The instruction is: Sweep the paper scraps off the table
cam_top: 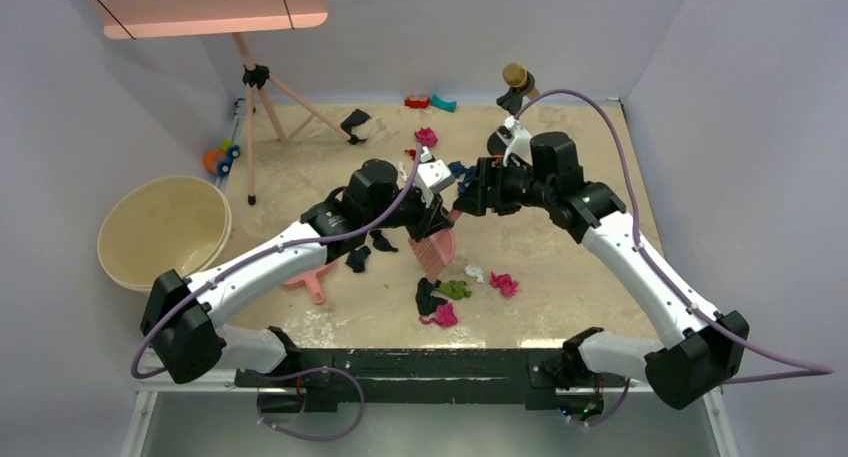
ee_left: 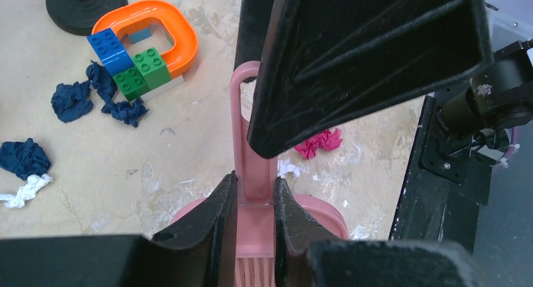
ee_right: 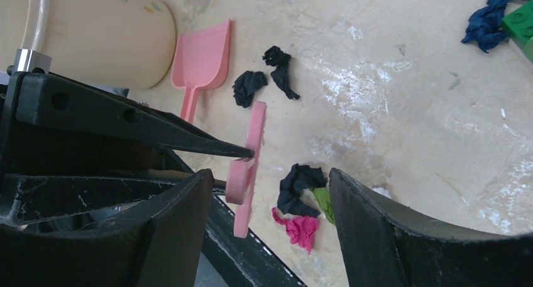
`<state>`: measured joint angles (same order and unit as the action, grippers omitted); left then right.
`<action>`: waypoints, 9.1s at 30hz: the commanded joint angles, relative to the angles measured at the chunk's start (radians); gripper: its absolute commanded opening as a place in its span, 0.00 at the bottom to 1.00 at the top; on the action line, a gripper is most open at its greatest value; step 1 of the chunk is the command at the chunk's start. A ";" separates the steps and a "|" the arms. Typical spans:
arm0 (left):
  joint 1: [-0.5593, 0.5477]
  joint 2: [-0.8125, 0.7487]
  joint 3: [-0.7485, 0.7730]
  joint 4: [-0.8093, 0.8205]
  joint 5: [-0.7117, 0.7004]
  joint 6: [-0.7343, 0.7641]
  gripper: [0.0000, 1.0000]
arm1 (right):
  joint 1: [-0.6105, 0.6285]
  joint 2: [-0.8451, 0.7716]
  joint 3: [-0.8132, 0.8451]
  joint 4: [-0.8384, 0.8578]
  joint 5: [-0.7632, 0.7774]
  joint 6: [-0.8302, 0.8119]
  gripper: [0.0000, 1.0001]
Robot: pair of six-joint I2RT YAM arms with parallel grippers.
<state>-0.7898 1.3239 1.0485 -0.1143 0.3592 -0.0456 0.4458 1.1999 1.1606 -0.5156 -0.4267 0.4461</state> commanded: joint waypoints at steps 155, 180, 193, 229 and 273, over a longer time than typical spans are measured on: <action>0.285 -0.361 -0.369 -0.750 -0.781 -0.991 0.28 | 0.202 0.755 0.541 0.184 1.227 0.776 0.00; 0.285 -0.434 -0.355 -0.787 -0.746 -0.925 0.28 | 0.103 1.145 0.985 0.255 1.030 0.783 0.00; 0.285 -0.409 -0.340 -0.780 -0.763 -0.937 0.28 | 0.151 0.984 0.788 -0.161 1.079 1.101 0.00; 0.285 -0.472 -0.329 -0.781 -0.751 -0.875 0.28 | 0.251 0.507 0.370 0.037 1.331 0.891 0.00; 0.284 -0.493 -0.323 -0.777 -0.753 -0.857 0.30 | 0.279 0.376 0.296 -0.301 1.254 1.219 0.00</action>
<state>-0.5053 0.8589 0.6830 -0.8890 -0.3710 -0.9215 0.7319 1.5761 1.3819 -0.9047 0.6422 1.7794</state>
